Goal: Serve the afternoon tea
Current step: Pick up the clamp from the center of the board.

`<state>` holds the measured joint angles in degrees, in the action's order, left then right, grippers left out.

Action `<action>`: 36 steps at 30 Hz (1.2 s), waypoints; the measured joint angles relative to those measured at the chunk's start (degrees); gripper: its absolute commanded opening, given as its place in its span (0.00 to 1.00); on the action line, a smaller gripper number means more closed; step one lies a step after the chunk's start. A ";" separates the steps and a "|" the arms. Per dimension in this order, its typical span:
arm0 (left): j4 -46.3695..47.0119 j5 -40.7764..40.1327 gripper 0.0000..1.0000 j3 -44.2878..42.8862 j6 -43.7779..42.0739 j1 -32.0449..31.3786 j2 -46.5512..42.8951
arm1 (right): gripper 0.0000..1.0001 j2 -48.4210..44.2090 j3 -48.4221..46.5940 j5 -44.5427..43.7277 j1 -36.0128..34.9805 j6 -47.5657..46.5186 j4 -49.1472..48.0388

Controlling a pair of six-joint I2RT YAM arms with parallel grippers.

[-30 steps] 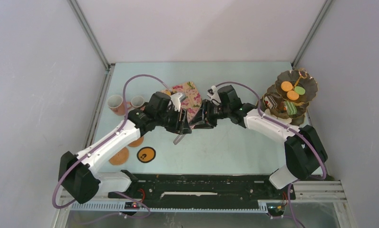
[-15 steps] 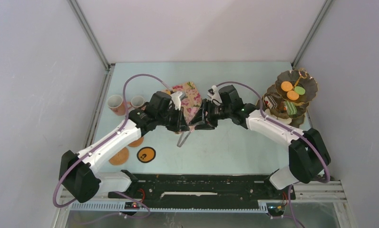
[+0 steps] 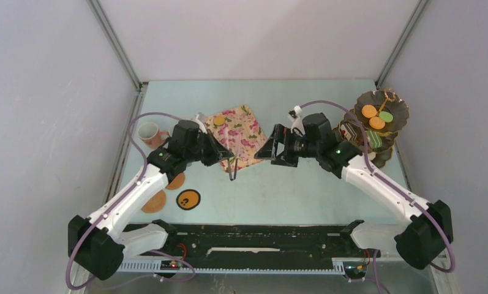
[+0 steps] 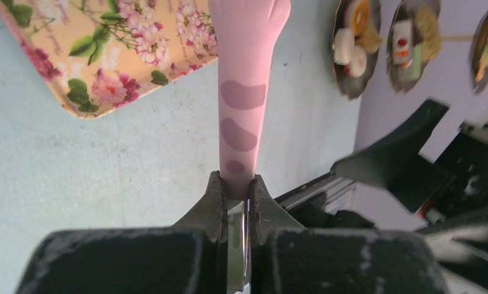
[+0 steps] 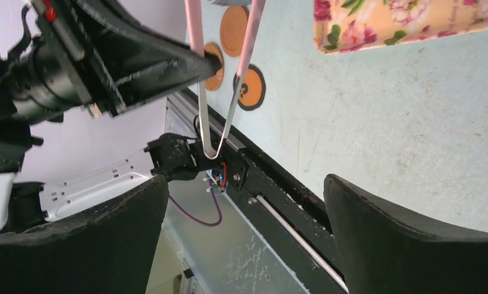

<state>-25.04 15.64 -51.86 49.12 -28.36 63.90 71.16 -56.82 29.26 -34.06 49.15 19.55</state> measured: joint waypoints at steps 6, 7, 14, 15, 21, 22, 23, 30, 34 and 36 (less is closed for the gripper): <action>0.31 -3.69 0.00 1.27 12.09 1.03 -2.54 | 0.95 -2.64 2.78 -6.36 -9.35 -1.20 -2.95; 0.31 -4.13 0.00 1.27 13.66 1.03 -2.58 | 0.95 -2.64 3.02 -7.58 -10.86 -1.25 -3.06; -2.10 -6.49 0.00 1.25 21.59 1.03 -2.95 | 0.87 1.29 3.19 -14.01 -15.37 -1.55 -8.74; -2.86 -6.62 0.00 1.25 22.05 1.03 -2.95 | 0.87 2.86 2.95 -14.21 -15.52 -1.33 -9.46; -5.81 -7.72 0.00 0.96 23.12 1.01 -2.84 | 0.74 9.46 -0.37 -15.87 -17.29 -1.05 -10.84; -6.25 -7.87 0.00 0.61 23.12 0.96 -2.75 | 0.73 10.36 -1.55 -16.17 -17.68 -1.11 -10.62; -6.36 -7.96 0.00 0.44 23.15 0.96 -2.71 | 0.73 11.30 -2.91 -16.31 -17.99 -1.22 -10.45; -6.49 -8.00 0.00 -1.20 23.82 0.85 -2.25 | 0.56 16.24 -12.11 -21.79 -21.11 -1.77 -6.12; -7.04 -8.48 0.00 -1.40 24.09 0.85 -2.25 | 0.44 18.27 -15.32 -26.40 -22.45 -2.40 -1.62; -7.34 -8.50 0.00 -1.40 24.44 0.85 -2.23 | 0.46 18.99 -16.28 -28.13 -22.71 -2.54 0.11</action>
<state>-32.38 7.14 -53.25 73.56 -27.51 61.67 90.15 -73.10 1.13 -56.77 46.61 19.66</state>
